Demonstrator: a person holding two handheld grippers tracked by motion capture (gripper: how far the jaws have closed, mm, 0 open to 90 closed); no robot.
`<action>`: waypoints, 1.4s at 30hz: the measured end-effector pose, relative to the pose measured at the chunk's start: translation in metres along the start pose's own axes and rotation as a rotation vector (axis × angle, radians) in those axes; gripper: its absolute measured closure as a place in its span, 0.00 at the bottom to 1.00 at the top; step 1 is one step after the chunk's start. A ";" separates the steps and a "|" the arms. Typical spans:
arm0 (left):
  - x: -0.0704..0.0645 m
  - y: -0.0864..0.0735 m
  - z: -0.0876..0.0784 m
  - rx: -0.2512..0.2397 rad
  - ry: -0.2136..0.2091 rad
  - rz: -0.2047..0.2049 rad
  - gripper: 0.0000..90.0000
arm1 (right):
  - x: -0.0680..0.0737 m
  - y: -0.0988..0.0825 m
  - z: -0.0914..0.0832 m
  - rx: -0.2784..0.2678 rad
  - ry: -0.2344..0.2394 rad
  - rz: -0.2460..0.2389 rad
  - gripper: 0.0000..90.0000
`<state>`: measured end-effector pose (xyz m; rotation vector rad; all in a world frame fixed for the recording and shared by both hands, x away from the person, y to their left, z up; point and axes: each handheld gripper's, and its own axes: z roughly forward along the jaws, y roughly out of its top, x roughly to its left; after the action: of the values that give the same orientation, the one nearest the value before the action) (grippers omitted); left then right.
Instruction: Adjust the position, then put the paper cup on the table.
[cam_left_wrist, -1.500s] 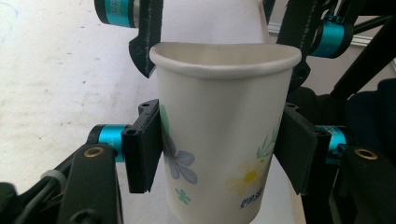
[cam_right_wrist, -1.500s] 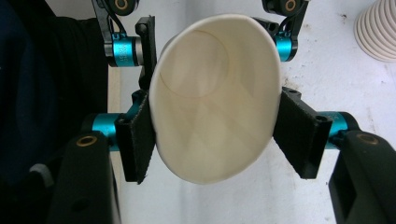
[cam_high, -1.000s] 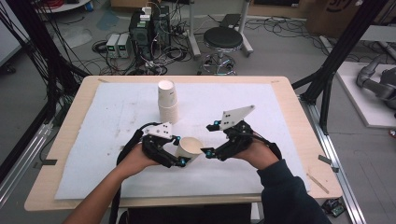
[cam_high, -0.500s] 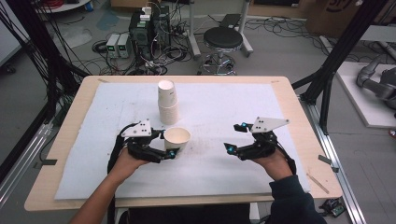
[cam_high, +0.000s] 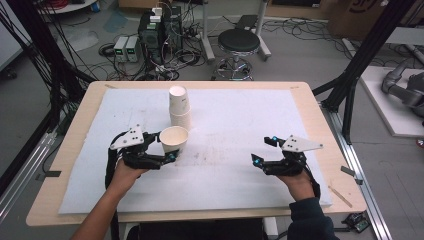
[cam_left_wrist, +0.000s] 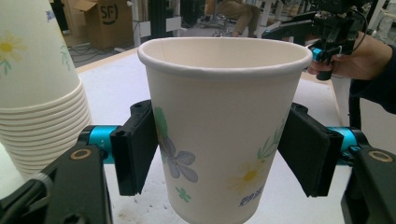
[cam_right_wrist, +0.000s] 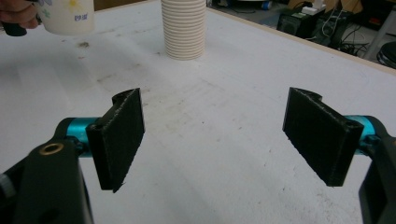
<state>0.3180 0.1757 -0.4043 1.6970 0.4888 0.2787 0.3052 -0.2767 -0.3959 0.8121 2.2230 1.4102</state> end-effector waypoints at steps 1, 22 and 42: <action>0.000 0.000 -0.001 0.001 0.000 0.001 0.35 | 0.000 -0.001 0.000 -0.001 -0.002 -0.001 0.23; 0.024 0.000 -0.040 -0.088 0.168 -0.002 0.34 | 0.000 -0.005 -0.004 0.001 -0.020 -0.010 0.23; 0.078 -0.034 -0.067 0.005 0.555 -0.128 0.34 | 0.001 -0.014 -0.007 0.011 -0.029 -0.013 0.23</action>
<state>0.3513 0.2756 -0.4318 1.5750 1.0016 0.6609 0.2964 -0.2852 -0.4055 0.8147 2.2127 1.3726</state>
